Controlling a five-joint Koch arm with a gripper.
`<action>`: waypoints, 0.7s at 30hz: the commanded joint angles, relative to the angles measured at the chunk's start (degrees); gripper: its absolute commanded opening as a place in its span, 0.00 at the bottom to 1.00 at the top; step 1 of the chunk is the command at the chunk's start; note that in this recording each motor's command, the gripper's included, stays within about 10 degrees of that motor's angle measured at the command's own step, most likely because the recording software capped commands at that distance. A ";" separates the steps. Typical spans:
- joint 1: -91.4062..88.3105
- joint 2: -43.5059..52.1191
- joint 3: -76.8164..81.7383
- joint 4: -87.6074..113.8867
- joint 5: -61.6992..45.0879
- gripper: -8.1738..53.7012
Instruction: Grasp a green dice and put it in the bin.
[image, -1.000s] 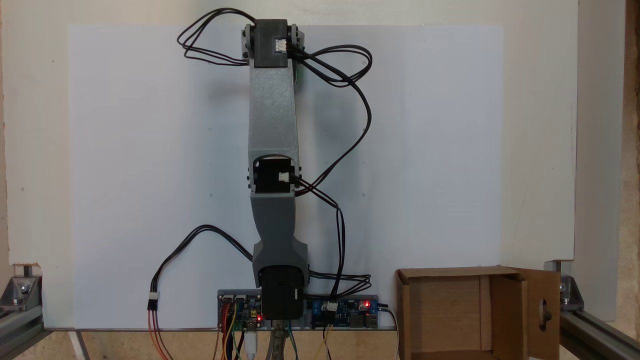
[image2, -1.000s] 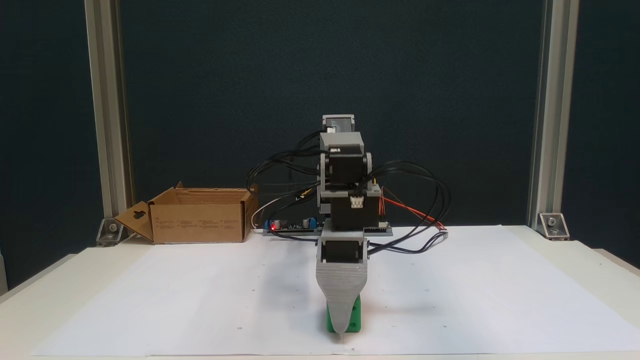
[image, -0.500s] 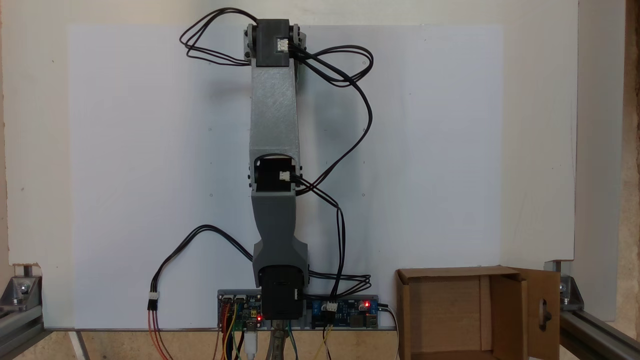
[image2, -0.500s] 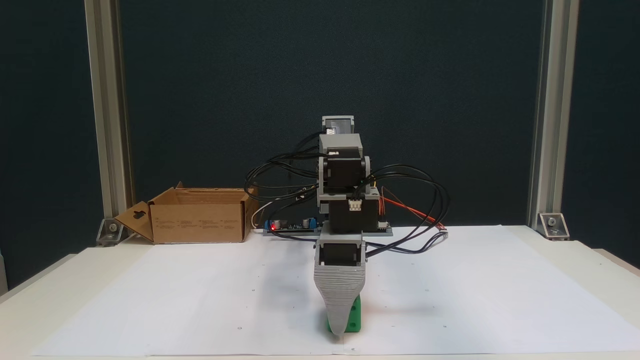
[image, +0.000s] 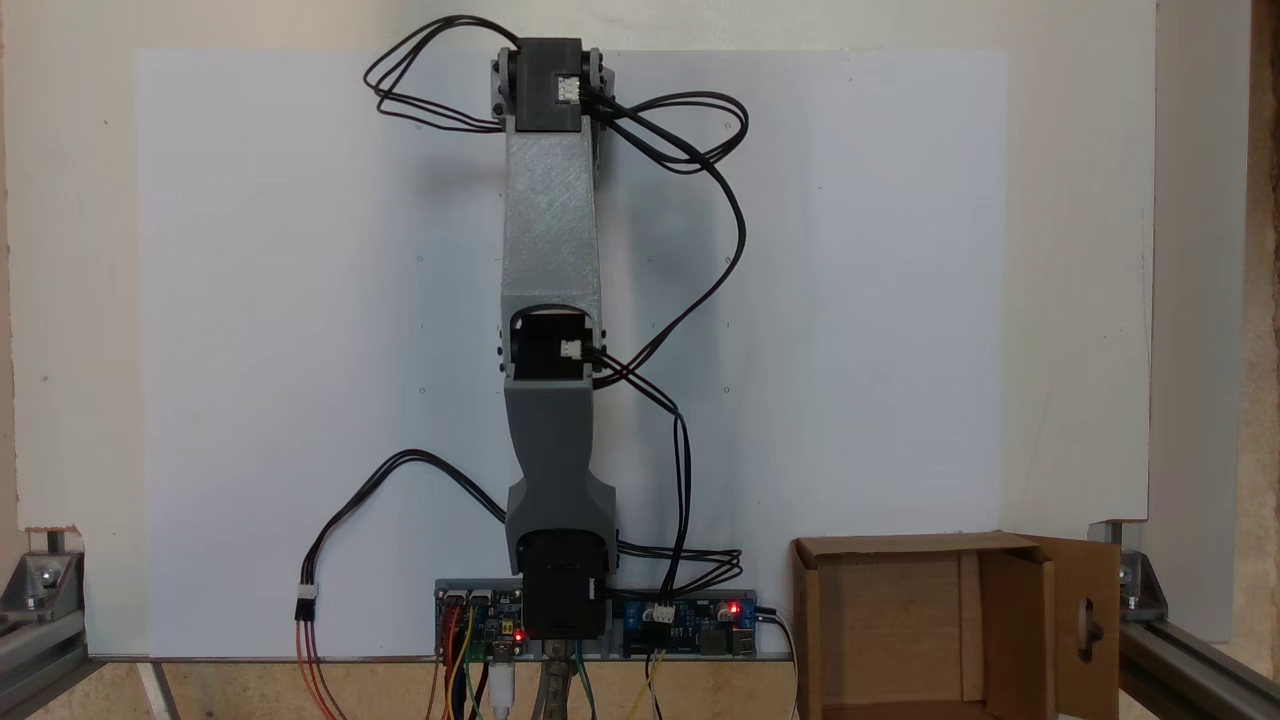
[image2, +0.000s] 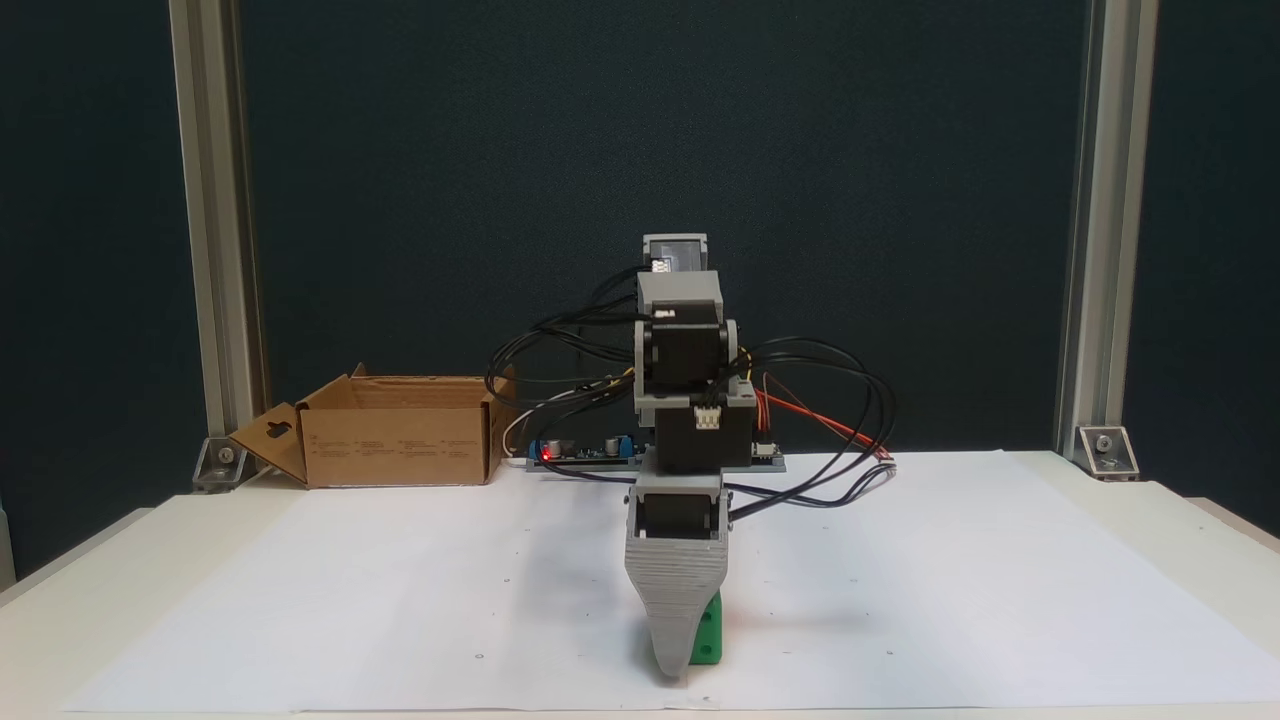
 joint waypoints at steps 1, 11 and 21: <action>0.35 0.88 -3.34 -0.26 1.93 0.80; 0.44 0.79 -3.34 -0.97 1.93 0.80; 0.70 0.70 -3.34 -1.49 1.93 0.80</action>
